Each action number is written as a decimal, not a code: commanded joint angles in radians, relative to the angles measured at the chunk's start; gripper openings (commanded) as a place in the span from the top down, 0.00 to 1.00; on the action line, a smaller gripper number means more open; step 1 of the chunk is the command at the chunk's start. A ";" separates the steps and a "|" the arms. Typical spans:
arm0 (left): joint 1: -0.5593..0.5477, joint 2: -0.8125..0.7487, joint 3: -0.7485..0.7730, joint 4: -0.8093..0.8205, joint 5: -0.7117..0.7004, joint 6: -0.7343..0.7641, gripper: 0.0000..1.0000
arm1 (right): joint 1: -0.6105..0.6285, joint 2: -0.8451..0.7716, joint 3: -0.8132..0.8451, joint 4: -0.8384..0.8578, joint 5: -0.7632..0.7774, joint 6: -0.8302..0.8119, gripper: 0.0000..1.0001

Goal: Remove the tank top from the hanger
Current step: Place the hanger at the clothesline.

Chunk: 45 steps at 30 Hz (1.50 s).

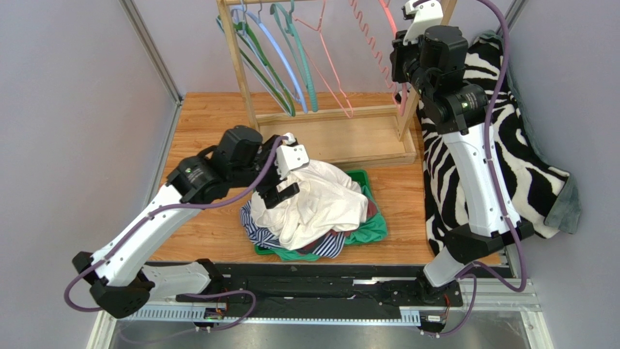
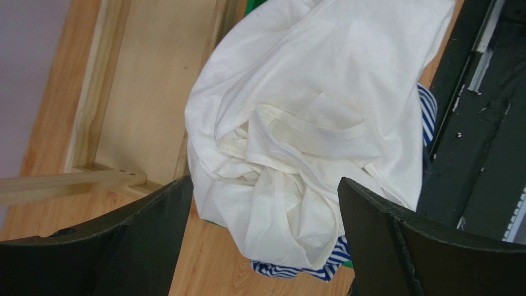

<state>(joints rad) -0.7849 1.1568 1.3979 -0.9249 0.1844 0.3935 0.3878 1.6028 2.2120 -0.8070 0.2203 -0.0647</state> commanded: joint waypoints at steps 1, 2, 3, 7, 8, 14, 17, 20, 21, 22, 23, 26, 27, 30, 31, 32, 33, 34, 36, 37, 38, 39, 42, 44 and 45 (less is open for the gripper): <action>-0.005 -0.035 0.125 -0.156 0.139 0.091 0.04 | -0.021 0.035 0.060 0.126 -0.012 0.026 1.00; -0.005 -0.040 0.136 -0.163 0.145 0.100 0.03 | -0.024 0.042 0.063 0.127 -0.016 0.034 1.00; -0.005 -0.039 0.151 -0.181 0.150 0.105 0.03 | -0.030 0.055 0.067 0.126 -0.019 0.037 1.00; -0.004 -0.045 0.185 -0.166 0.089 0.088 0.03 | -0.035 0.078 0.057 0.135 -0.027 0.054 1.00; -0.004 -0.048 0.184 -0.161 0.066 0.085 0.03 | -0.035 0.082 0.048 0.140 -0.027 0.055 1.00; -0.002 -0.063 0.196 -0.124 -0.059 0.058 0.03 | -0.035 0.095 -0.018 0.146 -0.062 0.091 1.00; 0.007 -0.069 0.219 -0.111 -0.082 0.033 0.01 | -0.035 0.097 -0.055 0.134 -0.093 0.120 1.00; 0.041 -0.077 0.243 -0.095 -0.089 0.012 0.01 | -0.033 0.080 -0.106 0.115 -0.105 0.140 0.94; 0.062 -0.081 0.250 -0.088 -0.091 0.008 0.01 | -0.033 0.071 -0.121 0.111 -0.104 0.143 0.84; 0.078 -0.086 0.253 -0.081 -0.088 0.004 0.01 | -0.033 0.051 -0.158 0.106 -0.101 0.144 0.67; 0.091 -0.095 0.256 -0.071 -0.083 -0.004 0.01 | -0.033 0.040 -0.175 0.103 -0.099 0.144 0.58; 0.139 -0.103 0.280 -0.069 -0.077 -0.015 0.01 | -0.033 -0.022 -0.248 0.100 -0.087 0.157 0.36; 0.150 -0.104 0.294 -0.069 -0.080 -0.018 0.01 | -0.033 -0.044 -0.264 0.100 -0.082 0.163 0.29; 0.190 -0.117 0.329 -0.066 -0.089 -0.042 0.01 | -0.032 -0.135 -0.317 0.100 -0.081 0.174 0.01; 0.205 -0.120 0.337 -0.065 -0.097 -0.051 0.01 | -0.032 -0.158 -0.328 0.098 -0.081 0.177 0.00; 0.211 -0.126 0.343 -0.061 -0.112 -0.068 0.01 | -0.032 -0.185 -0.346 0.095 -0.082 0.184 0.00; 0.216 -0.132 0.352 -0.058 -0.123 -0.077 0.01 | -0.032 -0.232 -0.356 0.082 -0.102 0.189 0.00; 0.223 -0.146 0.354 -0.051 -0.135 -0.093 0.01 | -0.032 -0.262 -0.365 0.075 -0.113 0.193 0.00; 0.242 -0.163 0.349 -0.045 -0.160 -0.105 0.01 | -0.030 -0.352 -0.419 0.046 -0.131 0.206 0.00; 0.249 -0.170 0.348 -0.042 -0.164 -0.117 0.01 | -0.030 -0.384 -0.442 0.042 -0.136 0.209 0.00; 0.266 -0.178 0.345 -0.045 -0.171 -0.125 0.01 | -0.030 -0.415 -0.474 0.029 -0.142 0.218 0.00; 0.276 -0.183 0.343 -0.045 -0.171 -0.133 0.01 | -0.029 -0.487 -0.532 0.026 -0.144 0.221 0.00; 0.320 -0.181 0.317 -0.048 -0.183 -0.156 0.01 | -0.029 -0.587 -0.653 -0.007 -0.119 0.235 0.00; 0.349 -0.174 0.302 -0.045 -0.183 -0.183 0.01 | -0.029 -0.679 -0.702 -0.027 -0.119 0.253 0.00; 0.381 -0.172 0.280 -0.042 -0.181 -0.195 0.01 | -0.029 -0.702 -0.728 -0.047 -0.124 0.264 0.00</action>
<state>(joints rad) -0.4721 0.9691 1.7138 -1.0004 0.0246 0.2764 0.3569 0.9668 1.5845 -0.7780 0.0971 0.1467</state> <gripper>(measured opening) 0.991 0.998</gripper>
